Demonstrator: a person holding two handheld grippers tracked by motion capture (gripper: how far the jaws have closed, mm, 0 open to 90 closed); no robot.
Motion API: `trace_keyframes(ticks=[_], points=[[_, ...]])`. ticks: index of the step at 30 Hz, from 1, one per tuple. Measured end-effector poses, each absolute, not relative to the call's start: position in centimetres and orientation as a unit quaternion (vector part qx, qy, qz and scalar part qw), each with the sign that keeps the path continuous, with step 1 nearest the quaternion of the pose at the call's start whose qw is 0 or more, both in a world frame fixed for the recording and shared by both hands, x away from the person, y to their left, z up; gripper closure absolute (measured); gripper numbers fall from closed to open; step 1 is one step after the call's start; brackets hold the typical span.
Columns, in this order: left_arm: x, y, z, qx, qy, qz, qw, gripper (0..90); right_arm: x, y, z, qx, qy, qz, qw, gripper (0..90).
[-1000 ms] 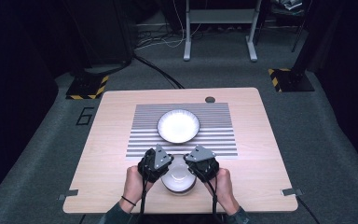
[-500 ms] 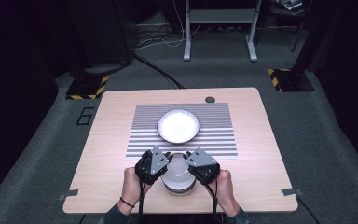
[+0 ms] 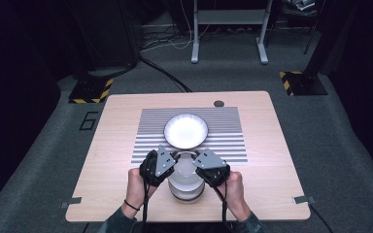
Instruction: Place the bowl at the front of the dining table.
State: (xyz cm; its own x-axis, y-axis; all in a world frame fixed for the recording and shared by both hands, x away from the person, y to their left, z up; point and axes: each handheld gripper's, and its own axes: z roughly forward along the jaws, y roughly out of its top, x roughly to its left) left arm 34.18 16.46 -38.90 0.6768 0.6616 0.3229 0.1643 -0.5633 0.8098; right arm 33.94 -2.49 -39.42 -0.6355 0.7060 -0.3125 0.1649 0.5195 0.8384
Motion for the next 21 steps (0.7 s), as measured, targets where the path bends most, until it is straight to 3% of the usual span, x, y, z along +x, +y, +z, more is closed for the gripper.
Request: trace_keyframes(ticks=[21], points=[[34.9,17.2,-37.5,0.818,0.25,0.326,0.403,82.5,34.9,-1.8,-37.8,0.263,0.804,0.413,0.339,80.6]])
